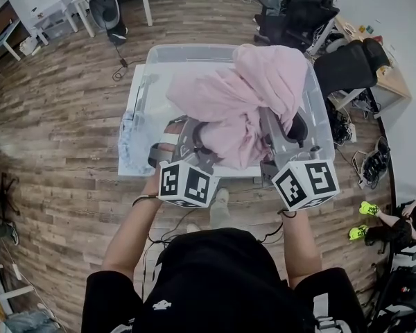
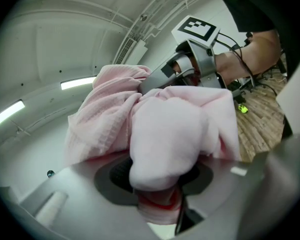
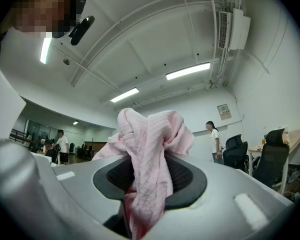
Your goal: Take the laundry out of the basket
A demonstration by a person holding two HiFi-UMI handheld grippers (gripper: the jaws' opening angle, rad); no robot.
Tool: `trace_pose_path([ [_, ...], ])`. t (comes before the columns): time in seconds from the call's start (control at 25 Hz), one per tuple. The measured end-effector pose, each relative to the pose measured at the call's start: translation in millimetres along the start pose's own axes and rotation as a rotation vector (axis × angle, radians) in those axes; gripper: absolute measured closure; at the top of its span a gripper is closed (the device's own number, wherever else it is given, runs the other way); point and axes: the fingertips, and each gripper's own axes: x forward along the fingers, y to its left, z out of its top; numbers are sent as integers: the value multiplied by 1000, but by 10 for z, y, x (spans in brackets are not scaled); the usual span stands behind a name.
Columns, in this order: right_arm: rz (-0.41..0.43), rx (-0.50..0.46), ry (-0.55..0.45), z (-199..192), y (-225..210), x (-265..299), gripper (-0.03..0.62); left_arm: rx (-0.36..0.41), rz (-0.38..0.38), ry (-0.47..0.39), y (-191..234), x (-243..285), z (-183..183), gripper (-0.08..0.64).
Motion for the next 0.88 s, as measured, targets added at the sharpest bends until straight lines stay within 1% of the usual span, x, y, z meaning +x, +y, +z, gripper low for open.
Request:
trace_pose_path([
  [0.44,17,-13,-1,12,550,-385,439,1,26,3,-158,-644,-5,368],
  [0.68,19,-9,-2,24,701,-567,439,11,32,-2,-251,-863,43,368],
  [0.88,27,-15,0,9,769,-670,439,2,36,-3,-340,-960,53,368],
])
